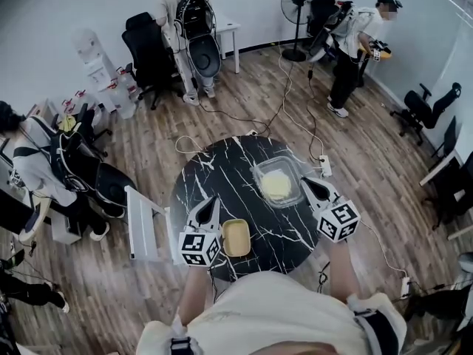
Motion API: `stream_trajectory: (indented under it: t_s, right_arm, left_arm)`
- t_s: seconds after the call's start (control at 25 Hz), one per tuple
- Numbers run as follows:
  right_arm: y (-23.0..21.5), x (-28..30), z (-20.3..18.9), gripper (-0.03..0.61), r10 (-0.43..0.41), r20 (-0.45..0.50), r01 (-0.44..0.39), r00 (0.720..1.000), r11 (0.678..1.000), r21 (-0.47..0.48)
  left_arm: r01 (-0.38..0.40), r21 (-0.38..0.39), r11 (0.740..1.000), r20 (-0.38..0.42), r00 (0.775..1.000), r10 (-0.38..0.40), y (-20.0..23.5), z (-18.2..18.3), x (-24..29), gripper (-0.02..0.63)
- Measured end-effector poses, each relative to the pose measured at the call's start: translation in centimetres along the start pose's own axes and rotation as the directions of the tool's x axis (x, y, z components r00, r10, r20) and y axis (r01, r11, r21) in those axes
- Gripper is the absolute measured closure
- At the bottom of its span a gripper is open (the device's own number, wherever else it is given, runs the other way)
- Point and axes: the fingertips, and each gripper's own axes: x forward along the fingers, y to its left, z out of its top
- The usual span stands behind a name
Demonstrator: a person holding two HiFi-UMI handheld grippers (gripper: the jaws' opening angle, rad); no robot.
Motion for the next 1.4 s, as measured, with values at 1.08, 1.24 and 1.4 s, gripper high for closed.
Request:
stream_trajectory:
  t_s: [1.08, 1.24, 1.4]
  right_arm:
    - [0.9, -1.5, 2.8, 0.569, 0.007, 0.069, -0.002, 0.998, 0.998, -0.065]
    - [1.2, -1.3, 2.4, 0.569, 0.001, 0.062, 0.003, 0.998, 0.998, -0.064]
    - [1.3, -1.5, 1.6, 0.569, -0.013, 0.048, 0.015, 0.999, 0.999, -0.049]
  left_arm:
    - [0.081, 0.105, 0.991, 0.022, 0.996, -0.083, -2.5, 4.0, 0.9, 0.594]
    - [0.083, 0.1, 0.992, 0.016, 0.996, -0.085, -2.2, 3.8, 0.8, 0.594]
    - [0.09, 0.091, 0.992, 0.007, 0.996, -0.091, -2.1, 3.4, 0.7, 0.594]
